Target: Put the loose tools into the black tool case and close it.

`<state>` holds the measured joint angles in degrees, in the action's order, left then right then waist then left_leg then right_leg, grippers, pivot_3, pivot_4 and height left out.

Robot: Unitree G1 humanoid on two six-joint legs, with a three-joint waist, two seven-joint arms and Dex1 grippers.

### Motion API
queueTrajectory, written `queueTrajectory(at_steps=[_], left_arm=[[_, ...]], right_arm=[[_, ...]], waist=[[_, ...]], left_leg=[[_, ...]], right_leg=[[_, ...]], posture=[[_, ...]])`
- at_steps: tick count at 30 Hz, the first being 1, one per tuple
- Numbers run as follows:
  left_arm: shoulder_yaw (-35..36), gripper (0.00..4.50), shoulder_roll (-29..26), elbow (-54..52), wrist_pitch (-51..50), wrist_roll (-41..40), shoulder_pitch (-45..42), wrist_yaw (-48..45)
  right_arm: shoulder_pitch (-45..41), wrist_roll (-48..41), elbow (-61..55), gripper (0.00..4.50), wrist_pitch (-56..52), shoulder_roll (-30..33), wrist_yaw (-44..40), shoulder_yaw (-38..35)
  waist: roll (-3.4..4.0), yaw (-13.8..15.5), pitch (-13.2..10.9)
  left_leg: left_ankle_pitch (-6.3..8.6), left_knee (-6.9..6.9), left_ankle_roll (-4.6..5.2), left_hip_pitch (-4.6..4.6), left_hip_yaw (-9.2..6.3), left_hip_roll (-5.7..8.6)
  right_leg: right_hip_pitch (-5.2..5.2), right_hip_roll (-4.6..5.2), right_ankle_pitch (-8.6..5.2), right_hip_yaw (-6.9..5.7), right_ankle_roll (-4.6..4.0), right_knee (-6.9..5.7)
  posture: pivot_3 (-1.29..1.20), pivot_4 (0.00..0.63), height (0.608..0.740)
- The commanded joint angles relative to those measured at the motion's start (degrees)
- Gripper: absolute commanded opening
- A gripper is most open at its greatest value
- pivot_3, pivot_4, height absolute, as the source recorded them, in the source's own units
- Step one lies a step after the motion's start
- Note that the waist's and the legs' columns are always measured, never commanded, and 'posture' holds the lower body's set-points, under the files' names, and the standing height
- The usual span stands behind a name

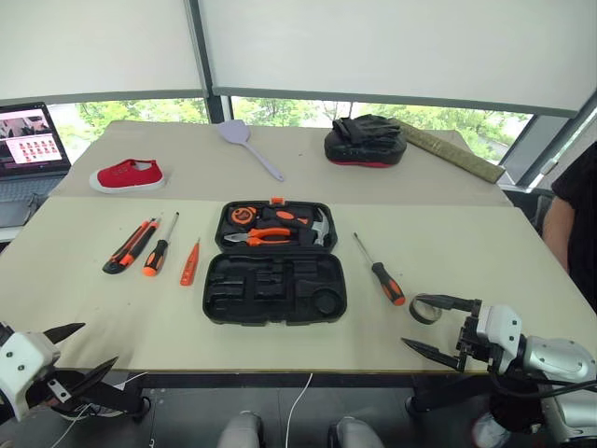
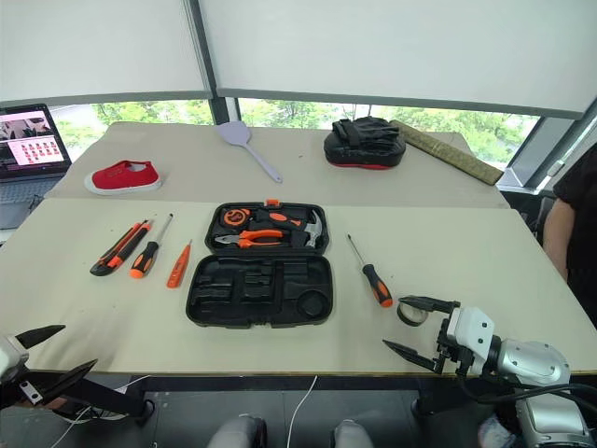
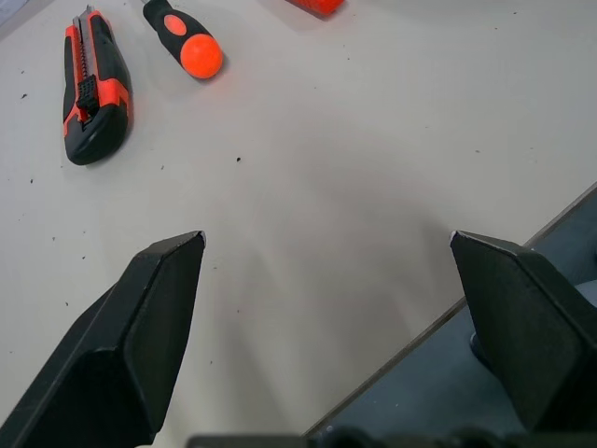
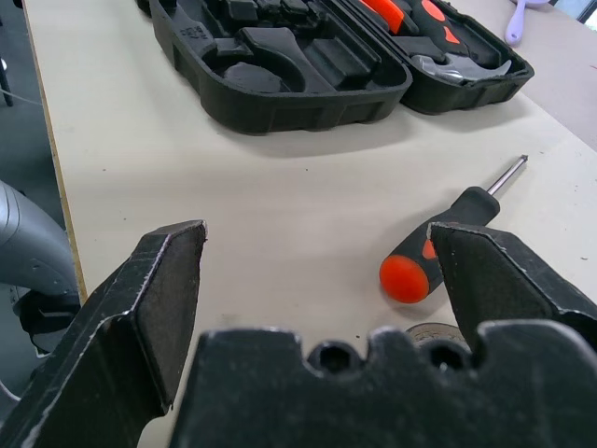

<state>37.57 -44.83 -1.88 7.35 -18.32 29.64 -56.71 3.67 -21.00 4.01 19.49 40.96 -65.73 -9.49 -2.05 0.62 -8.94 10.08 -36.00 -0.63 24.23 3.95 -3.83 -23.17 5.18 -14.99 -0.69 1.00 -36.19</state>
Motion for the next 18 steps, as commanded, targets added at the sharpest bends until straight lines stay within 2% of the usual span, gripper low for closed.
queueTrajectory(at_steps=[1,3,4,7,11,14,18], left_arm=[[3.9,4.50,1.7,-4.3,-8.6,-7.2,-0.1,4.6],[7.5,4.50,4.7,-7.4,-18.4,-13.3,-1.6,12.2],[8.5,4.50,5.5,-8.6,-21.5,-14.5,-1.8,14.6],[11.0,4.50,7.6,-12.2,-32.0,-19.3,-0.5,20.4],[14.0,4.50,9.0,-12.8,-44.3,-24.6,2.1,26.1],[14.0,4.50,8.0,-14.1,-46.6,-25.9,1.2,26.3],[11.2,4.50,2.9,-15.5,-52.6,-27.0,-7.6,30.2]], right_arm=[[-0.7,-5.0,-4.5,4.43,-4.6,-0.9,0.1,0.7],[-1.7,-12.5,-11.1,4.43,-16.8,-0.2,0.1,2.8],[-2.5,-13.5,-12.6,4.43,-18.0,-0.4,-0.5,3.2],[-7.7,-13.9,-13.7,4.43,-14.8,-5.9,4.8,1.2],[-9.4,-12.7,-16.2,4.43,-12.1,-8.8,5.7,0.7],[-8.8,-12.8,-17.2,4.43,-11.6,-9.1,4.8,0.7],[-9.8,-12.5,-16.4,4.43,-10.7,-9.8,4.7,0.6]], waist=[[0.00,0.0,0.0],[-0.01,-0.3,0.0],[-0.01,-0.4,0.0],[-0.06,-1.0,0.0],[-0.07,-1.0,0.0],[-0.13,-0.4,0.0],[-0.15,0.6,0.0]], left_leg=[[0.00,0.00,0.00,0.00,0.00,0.00],[-0.02,0.00,0.03,0.02,-0.01,-0.10],[-0.02,0.01,0.04,0.00,-0.01,-0.13],[-0.04,-0.03,0.07,-0.05,-0.05,-0.15],[-0.02,-0.04,0.04,-0.04,-0.03,-0.06],[-0.04,-0.04,0.07,-0.01,-0.02,0.02],[0.12,-0.09,-0.23,-0.04,-0.03,-0.04]], right_leg=[[0.00,0.00,0.00,0.00,0.00,0.00],[0.01,0.00,0.02,0.02,0.01,-0.02],[0.01,-0.01,0.03,0.08,0.02,-0.06],[0.00,-0.09,0.16,0.08,0.21,-0.17],[-0.02,-0.04,0.15,0.07,0.22,-0.16],[-0.02,-0.04,0.18,-0.01,0.28,-0.12],[-0.13,-0.04,0.11,-0.19,-0.21,-0.12]], posture=[[0.00,0.150,0.740],[0.00,0.150,0.740],[0.00,0.150,0.740],[0.00,0.150,0.740],[0.00,0.150,0.740],[0.00,0.150,0.740],[0.00,0.150,0.740]])
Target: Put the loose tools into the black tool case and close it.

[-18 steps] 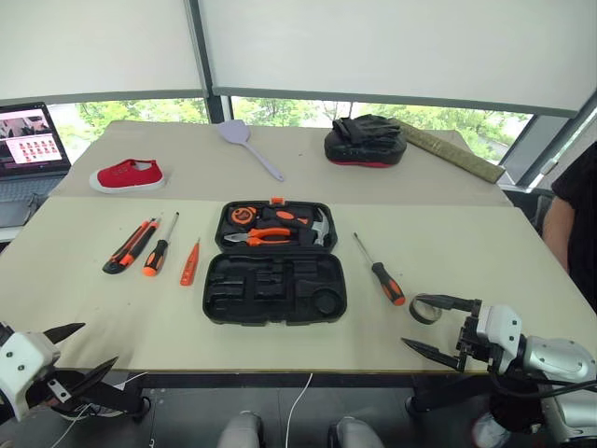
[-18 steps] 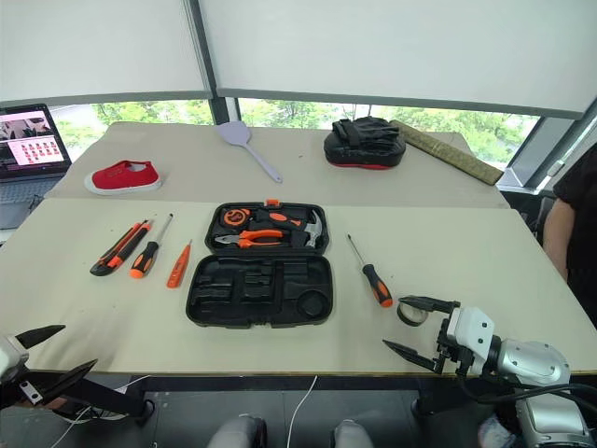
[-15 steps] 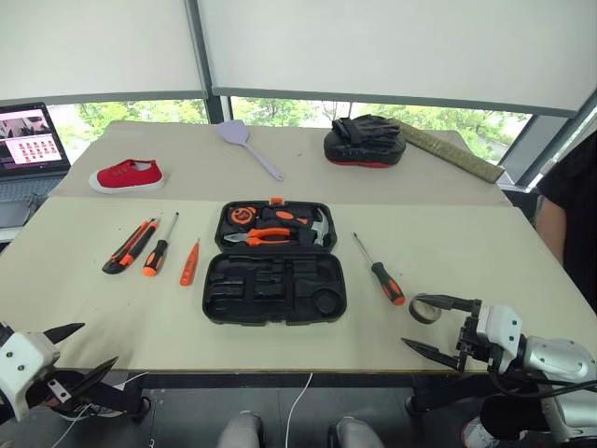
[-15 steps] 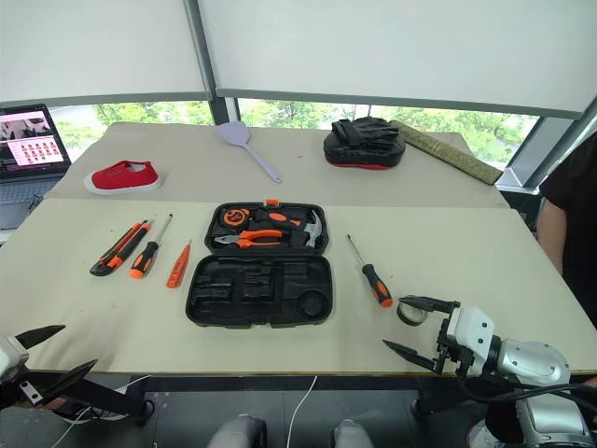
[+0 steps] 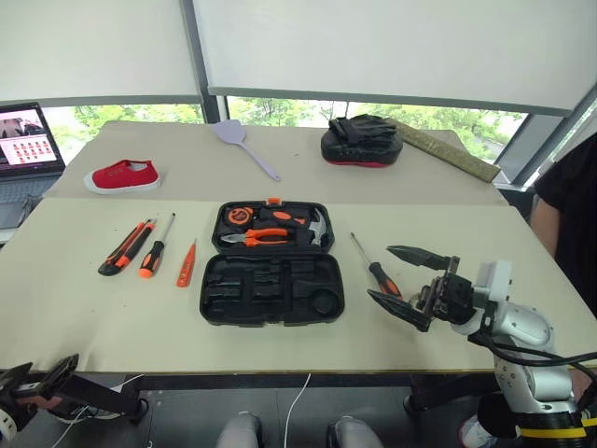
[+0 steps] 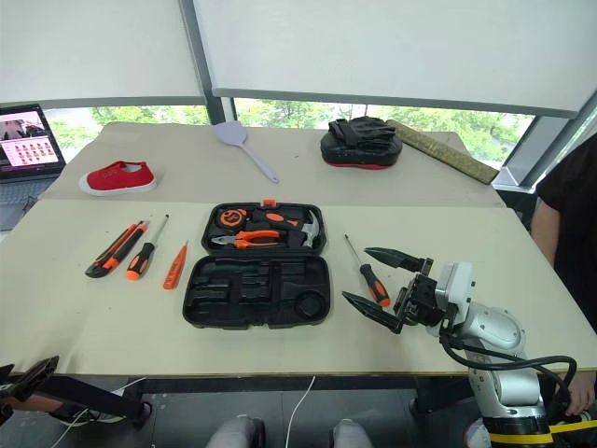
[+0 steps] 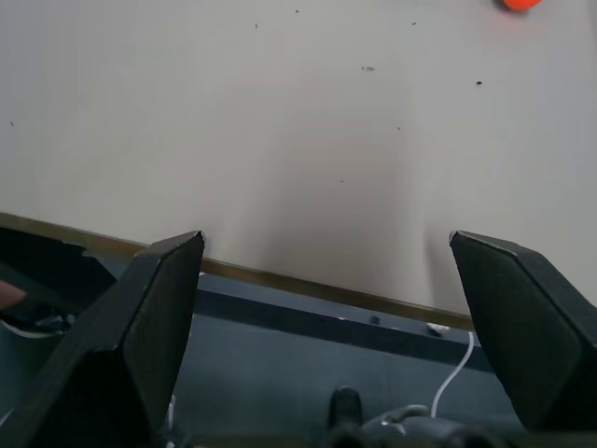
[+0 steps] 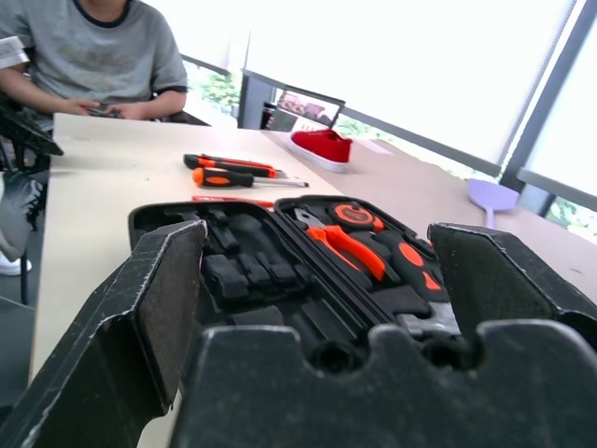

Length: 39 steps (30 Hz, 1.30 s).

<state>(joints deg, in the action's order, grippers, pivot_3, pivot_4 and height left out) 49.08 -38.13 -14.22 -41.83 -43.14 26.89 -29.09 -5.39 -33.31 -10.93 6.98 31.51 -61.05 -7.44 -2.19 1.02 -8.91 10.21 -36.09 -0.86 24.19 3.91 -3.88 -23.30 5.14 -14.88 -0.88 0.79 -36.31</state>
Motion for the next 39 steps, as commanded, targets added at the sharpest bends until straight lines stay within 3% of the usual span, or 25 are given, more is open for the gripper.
queueTrajectory(at_steps=[1,5,9,11,17,26,29,36,37,39], left_arm=[[-1.6,4.50,-5.4,-3.4,-5.9,-2.8,-8.1,4.0],[-8.8,4.50,-10.0,-2.2,-14.6,-2.3,-20.1,9.6],[-16.8,4.50,-10.4,2.6,-18.3,1.4,-30.9,13.6],[-21.7,4.50,-9.6,7.3,-17.2,5.0,-36.6,15.0],[-31.0,4.50,-6.0,19.4,-10.8,14.3,-48.5,16.5],[-35.5,4.50,-1.1,30.1,-7.0,19.3,-56.5,13.3],[-35.6,3.79,-0.7,31.7,-6.3,20.6,-57.0,12.7],[-34.0,1.11,-0.4,32.6,-3.3,21.8,-56.2,10.7],[-33.3,0.91,-0.4,32.1,-1.9,21.7,-55.7,10.2],[-31.3,0.91,-0.7,30.3,2.5,21.0,-54.3,8.0]], right_arm=[[-1.1,-0.1,-1.3,4.43,2.0,-0.5,0.0,-1.3],[-2.0,0.4,-0.8,4.43,2.3,-1.1,-0.1,-0.7],[-2.4,1.1,-0.4,4.43,2.6,-1.7,0.0,-0.2],[-2.6,1.4,-0.4,4.43,2.7,-1.9,0.3,0.0],[-2.2,2.3,-1.1,4.43,2.7,-1.9,1.3,-0.4],[0.3,2.9,-3.7,4.43,2.3,-1.9,3.3,-0.6],[0.8,2.9,-4.4,4.50,2.1,-1.8,3.7,-0.5],[0.3,2.2,-5.0,4.50,1.2,-1.4,3.7,0.0],[0.2,2.1,-5.1,4.50,1.1,-1.3,3.6,0.1],[-0.1,1.8,-5.4,4.50,0.9,-1.1,3.3,0.1]], waist=[[0.00,0.2,0.0],[0.02,-0.1,0.0],[0.02,-0.5,0.0],[0.01,-0.8,0.0],[-0.01,-0.7,0.0],[-0.03,-0.4,0.0],[-0.03,-0.4,0.0],[-0.03,-0.3,0.0],[-0.03,-0.3,0.0],[-0.03,-0.4,0.0]], left_leg=[[0.00,-0.01,-0.01,-0.01,0.00,0.00],[-0.07,-0.07,-0.12,-0.01,0.01,0.01],[-0.12,-0.10,-0.12,0.03,0.04,0.05],[-0.39,-0.09,0.31,0.03,0.05,0.02],[-0.40,0.03,0.33,0.09,-0.01,-0.04],[-0.41,-0.14,0.33,0.07,-0.01,-0.03],[-0.43,-0.15,0.30,0.04,-0.02,-0.03],[-0.43,-0.23,0.29,0.05,-0.03,-0.02],[-0.43,-0.22,0.29,0.05,-0.03,-0.03],[-0.43,-0.22,0.29,0.06,-0.04,-0.04]], right_leg=[[0.03,0.00,0.03,-0.01,0.06,0.01],[0.04,0.01,0.30,0.04,0.14,0.03],[0.18,-0.06,0.47,0.18,0.31,-0.01],[0.14,-0.15,0.70,0.23,0.16,-0.05],[0.06,-0.36,0.63,0.31,0.08,-0.14],[0.06,-0.36,0.61,0.33,0.10,-0.41],[0.06,-0.36,0.60,0.33,0.10,-0.46],[0.11,-0.35,0.60,0.33,0.11,-0.46],[0.11,-0.35,0.60,0.33,0.11,-0.46],[0.09,-0.35,0.60,0.33,0.11,-0.46]], posture=[[0.00,0.150,0.740],[0.00,0.150,0.740],[0.00,0.150,0.740],[0.00,0.150,0.740],[0.00,0.150,0.740],[0.00,0.150,0.740],[0.00,0.150,0.740],[0.00,0.150,0.740],[0.00,0.150,0.740],[0.00,0.150,0.740]])
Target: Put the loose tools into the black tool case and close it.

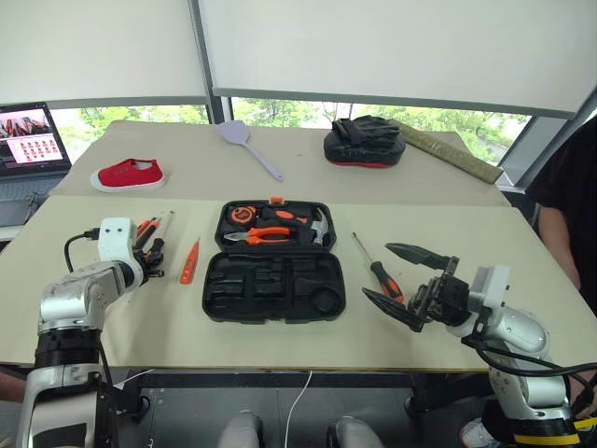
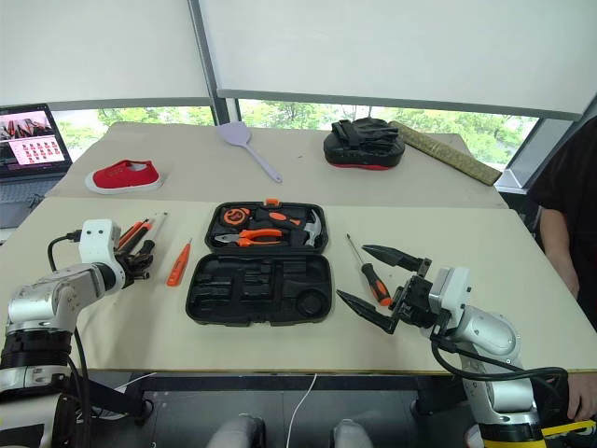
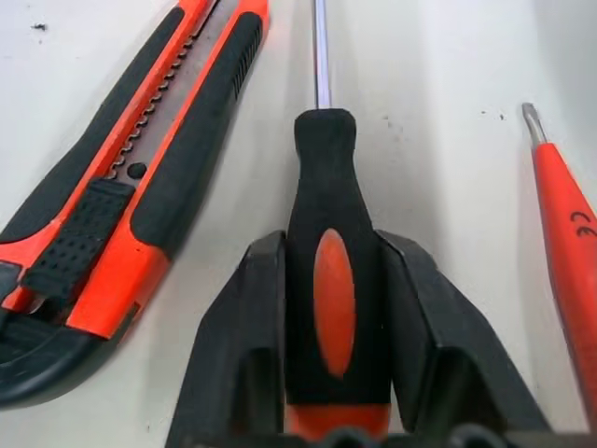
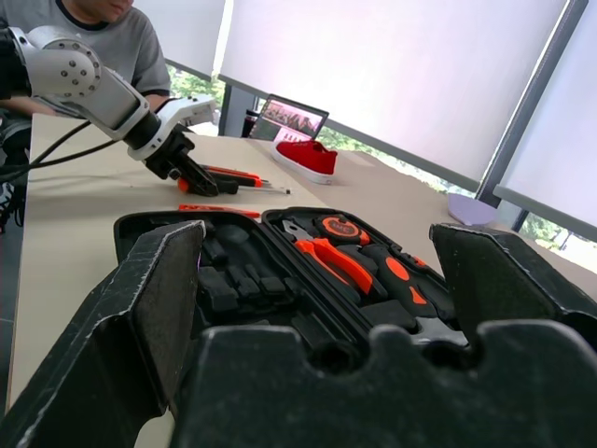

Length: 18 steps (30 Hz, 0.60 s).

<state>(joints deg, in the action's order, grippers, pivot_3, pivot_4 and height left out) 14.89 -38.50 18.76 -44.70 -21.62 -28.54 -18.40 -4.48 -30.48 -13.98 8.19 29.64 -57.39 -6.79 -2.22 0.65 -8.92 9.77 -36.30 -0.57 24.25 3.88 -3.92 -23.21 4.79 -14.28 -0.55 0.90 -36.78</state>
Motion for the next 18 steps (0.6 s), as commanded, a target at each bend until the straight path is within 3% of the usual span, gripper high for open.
queueTrajectory(at_steps=[1,6,10,13,18], left_arm=[[4.2,0.91,-0.6,-4.0,7.7,-1.2,2.1,-4.4],[7.0,0.91,-2.6,-11.6,23.0,-4.3,7.3,-19.9],[0.7,0.91,-7.2,-17.8,35.6,-3.8,9.3,-39.9],[-9.7,0.91,-9.3,-13.3,47.0,4.0,4.5,-50.0],[-23.4,0.91,-5.1,6.0,62.9,20.1,-10.5,-51.0]], right_arm=[[-1.2,-1.2,-2.5,4.50,-0.5,1.0,-0.4,-0.6],[-1.5,-1.7,-3.1,4.50,-1.4,2.2,-0.2,-1.8],[-0.8,-3.2,-3.2,4.50,-3.3,5.0,-0.4,-4.8],[-0.5,-4.4,-1.6,4.50,-4.8,8.1,-2.6,-6.6],[-2.2,-4.1,0.0,4.50,-5.5,9.2,-3.7,-6.3]], waist=[[0.00,0.0,0.0],[-0.07,-0.1,0.0],[-0.06,0.4,0.0],[0.10,0.7,0.0],[0.08,1.2,0.0]], left_leg=[[0.00,0.00,0.00,0.01,0.00,0.00],[0.00,0.00,0.00,0.08,0.00,-0.03],[0.01,0.01,-0.01,0.12,0.03,0.03],[0.12,0.01,-0.19,0.07,0.15,0.14],[-0.08,-0.15,0.14,0.16,0.27,0.11]], right_leg=[[-0.01,0.00,0.00,0.00,0.00,0.00],[-0.06,0.00,0.00,-0.01,-0.03,0.03],[-0.05,0.13,-0.01,-0.08,-0.05,0.08],[0.00,0.34,-0.15,-0.13,-0.14,0.11],[-0.01,0.27,-0.20,-0.09,-0.08,0.12]], posture=[[0.00,0.150,0.740],[0.00,0.150,0.740],[0.00,0.150,0.740],[0.00,0.150,0.740],[0.00,0.150,0.740]])
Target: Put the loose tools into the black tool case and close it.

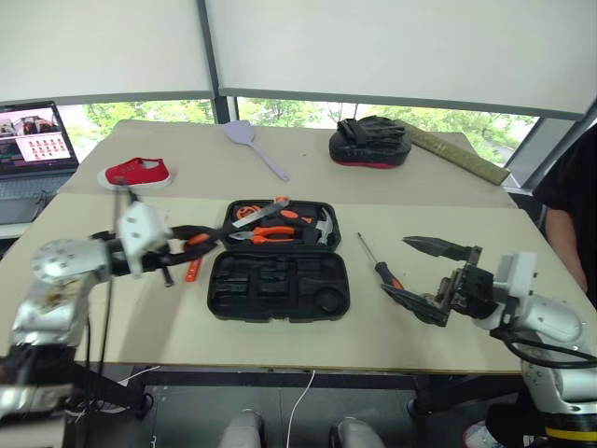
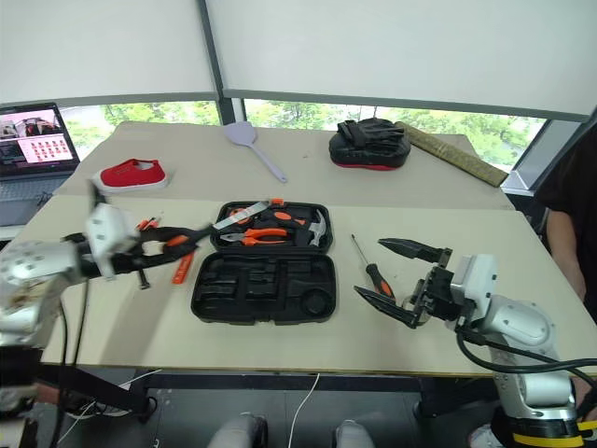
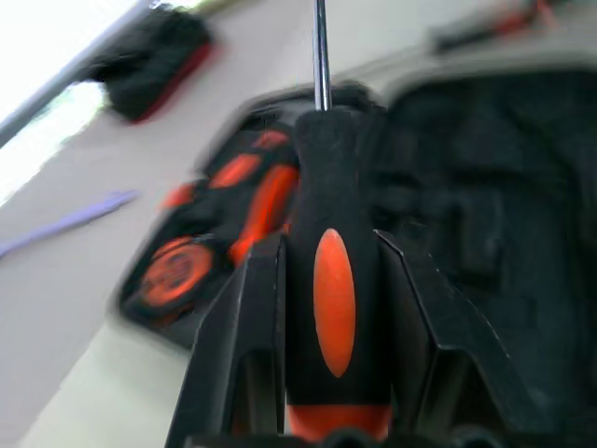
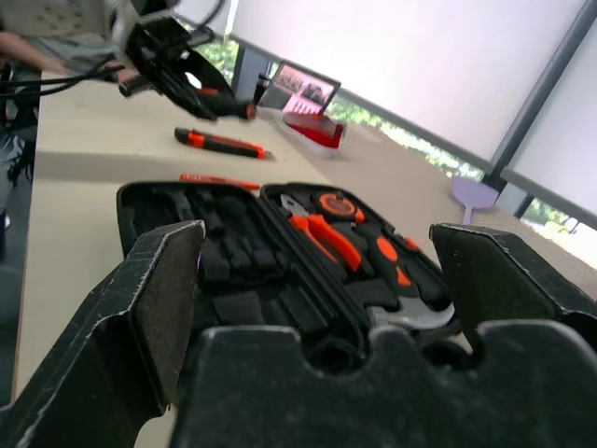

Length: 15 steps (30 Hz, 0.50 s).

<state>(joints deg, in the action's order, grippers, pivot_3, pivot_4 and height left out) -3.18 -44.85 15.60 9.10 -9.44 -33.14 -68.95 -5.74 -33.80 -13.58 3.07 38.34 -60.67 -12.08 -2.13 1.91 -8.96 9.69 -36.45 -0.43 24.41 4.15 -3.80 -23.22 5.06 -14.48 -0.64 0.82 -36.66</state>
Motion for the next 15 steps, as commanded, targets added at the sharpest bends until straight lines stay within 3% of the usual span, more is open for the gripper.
queueTrajectory(at_steps=[1,7,15], left_arm=[[-7.1,0.91,2.0,12.8,11.5,10.3,-8.0,0.0],[-11.8,0.91,5.9,27.9,21.1,17.6,-15.8,4.1],[-12.8,0.91,7.8,34.5,26.4,18.1,-17.2,2.7]], right_arm=[[-1.1,-0.7,-0.5,4.50,-0.5,0.5,-0.5,-0.9],[0.4,-0.5,-2.3,4.50,-0.6,0.2,-0.5,-0.6],[4.0,0.1,-3.8,4.50,0.4,-0.4,1.0,-2.0]], waist=[[-0.01,-0.3,0.0],[-0.03,-1.1,0.0],[-0.03,-1.1,0.0]], left_leg=[[-0.01,-0.05,0.01,0.01,0.00,-0.01],[0.12,-0.13,0.24,0.35,-0.06,-0.03],[0.19,-0.34,0.33,0.47,-0.07,-0.02]], right_leg=[[0.00,-0.03,0.06,0.02,0.13,-0.02],[-0.21,-0.13,0.16,0.10,0.33,-0.03],[-0.24,-0.13,0.14,0.05,0.39,-0.10]], posture=[[0.00,0.150,0.740],[0.00,0.150,0.740],[0.00,0.150,0.740]])
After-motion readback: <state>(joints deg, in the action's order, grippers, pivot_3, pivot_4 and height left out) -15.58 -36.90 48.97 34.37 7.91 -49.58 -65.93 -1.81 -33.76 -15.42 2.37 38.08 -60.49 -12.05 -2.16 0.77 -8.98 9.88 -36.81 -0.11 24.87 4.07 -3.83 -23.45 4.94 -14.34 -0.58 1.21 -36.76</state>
